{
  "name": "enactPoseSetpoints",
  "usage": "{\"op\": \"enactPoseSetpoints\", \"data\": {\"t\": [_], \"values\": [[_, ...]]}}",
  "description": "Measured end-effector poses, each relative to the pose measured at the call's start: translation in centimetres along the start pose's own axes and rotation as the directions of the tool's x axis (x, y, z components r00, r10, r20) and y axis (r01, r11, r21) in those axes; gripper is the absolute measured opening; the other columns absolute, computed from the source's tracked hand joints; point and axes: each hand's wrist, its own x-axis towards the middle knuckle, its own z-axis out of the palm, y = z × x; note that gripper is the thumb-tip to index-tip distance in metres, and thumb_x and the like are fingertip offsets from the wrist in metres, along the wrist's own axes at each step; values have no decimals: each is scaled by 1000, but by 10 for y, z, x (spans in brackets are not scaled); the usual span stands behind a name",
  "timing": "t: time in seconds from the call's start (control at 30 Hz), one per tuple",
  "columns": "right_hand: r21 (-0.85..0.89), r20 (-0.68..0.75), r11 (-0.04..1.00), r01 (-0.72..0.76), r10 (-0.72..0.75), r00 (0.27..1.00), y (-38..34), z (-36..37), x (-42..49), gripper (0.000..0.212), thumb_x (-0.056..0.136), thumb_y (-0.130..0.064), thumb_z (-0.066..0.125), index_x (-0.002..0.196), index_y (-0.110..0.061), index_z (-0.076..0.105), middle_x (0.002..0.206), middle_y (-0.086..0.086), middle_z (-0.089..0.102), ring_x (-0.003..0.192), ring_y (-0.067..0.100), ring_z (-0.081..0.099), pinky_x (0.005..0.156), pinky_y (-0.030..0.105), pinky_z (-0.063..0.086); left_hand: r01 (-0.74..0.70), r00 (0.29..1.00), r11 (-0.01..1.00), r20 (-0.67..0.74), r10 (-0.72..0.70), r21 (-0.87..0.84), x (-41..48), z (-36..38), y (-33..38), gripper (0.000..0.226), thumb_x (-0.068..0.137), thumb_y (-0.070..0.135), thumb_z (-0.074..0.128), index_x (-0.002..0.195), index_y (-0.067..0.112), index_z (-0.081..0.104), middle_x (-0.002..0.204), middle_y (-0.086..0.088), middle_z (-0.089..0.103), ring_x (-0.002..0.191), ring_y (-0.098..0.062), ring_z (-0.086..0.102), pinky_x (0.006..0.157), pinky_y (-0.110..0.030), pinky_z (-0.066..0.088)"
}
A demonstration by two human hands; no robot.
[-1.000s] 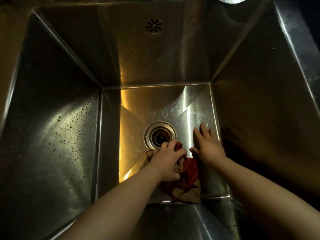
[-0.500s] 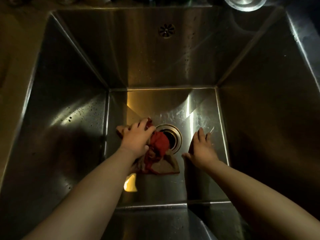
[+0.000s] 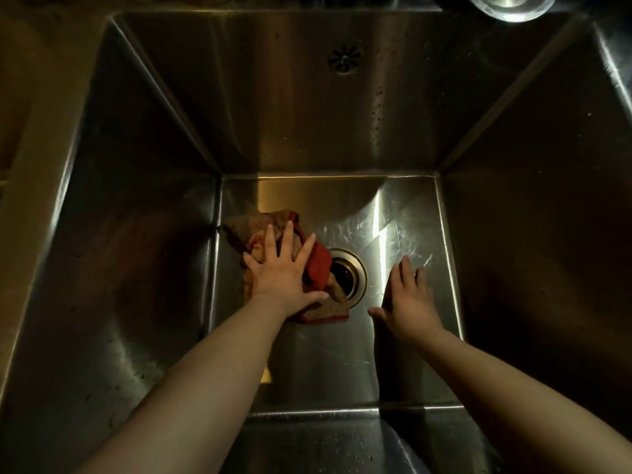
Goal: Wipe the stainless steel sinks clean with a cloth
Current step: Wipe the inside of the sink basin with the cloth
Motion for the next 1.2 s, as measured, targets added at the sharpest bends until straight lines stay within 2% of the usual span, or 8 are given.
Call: {"op": "enactPoseSetpoints", "data": {"t": [0.1,0.27,0.5,0.7,0.83,0.93,1.2], "values": [[3,-6,1000,10,-10,1000,2,2,2,99,83,-59,55,149,-9,-1,157,8,-14,142,39,-10,112,56,17,0,1000,999,-12,0,37,3,3,-1,96,72,75,51,142,47,-8,152,1,-26,136,-40,-21,99,-74,15],[28,-22,998,-58,58,998,-8,6,8,108,77,-70,51,148,-9,-3,156,10,-17,141,42,-12,109,62,13,-58,998,998,22,58,0,18,-2,-12,78,79,60,54,141,51,8,153,7,-21,138,-37,-19,100,-73,15],[101,-13,987,-121,123,992,-22,10,15,117,72,-70,58,147,-10,-9,154,11,-24,139,46,-17,108,65,9,-84,994,996,73,81,34,42,-23,-20,69,86,44,54,140,54,12,156,2,-4,140,-38,-6,100,-70,21],[119,-23,986,-112,116,993,-20,11,16,118,70,-71,58,147,-13,-11,154,9,-25,139,44,-17,108,64,7,7,999,1000,32,-8,13,64,-47,-37,66,86,41,57,142,44,23,155,-3,6,141,-39,-5,103,-70,17],[130,-18,985,-110,114,993,-19,11,15,117,72,-70,58,147,-13,-12,154,8,-27,138,43,-21,108,63,5,35,999,997,-4,-35,-69,50,-42,-34,64,82,38,63,137,37,31,153,-4,12,139,-38,4,101,-64,31],[133,-4,986,-100,102,995,-17,10,14,116,73,-70,57,147,-13,-13,153,8,-28,138,43,-22,108,63,5,19,1000,996,-18,-21,-88,35,-35,-30,60,80,33,64,132,37,36,152,-3,14,137,-37,8,102,-61,33],[133,51,987,-88,82,995,-14,7,15,117,73,-70,57,146,-15,-16,151,8,-33,137,43,-23,108,64,4,-31,989,996,139,43,-86,-16,-25,-30,61,78,19,62,132,35,37,153,0,10,137,-36,6,110,-51,27]]}}
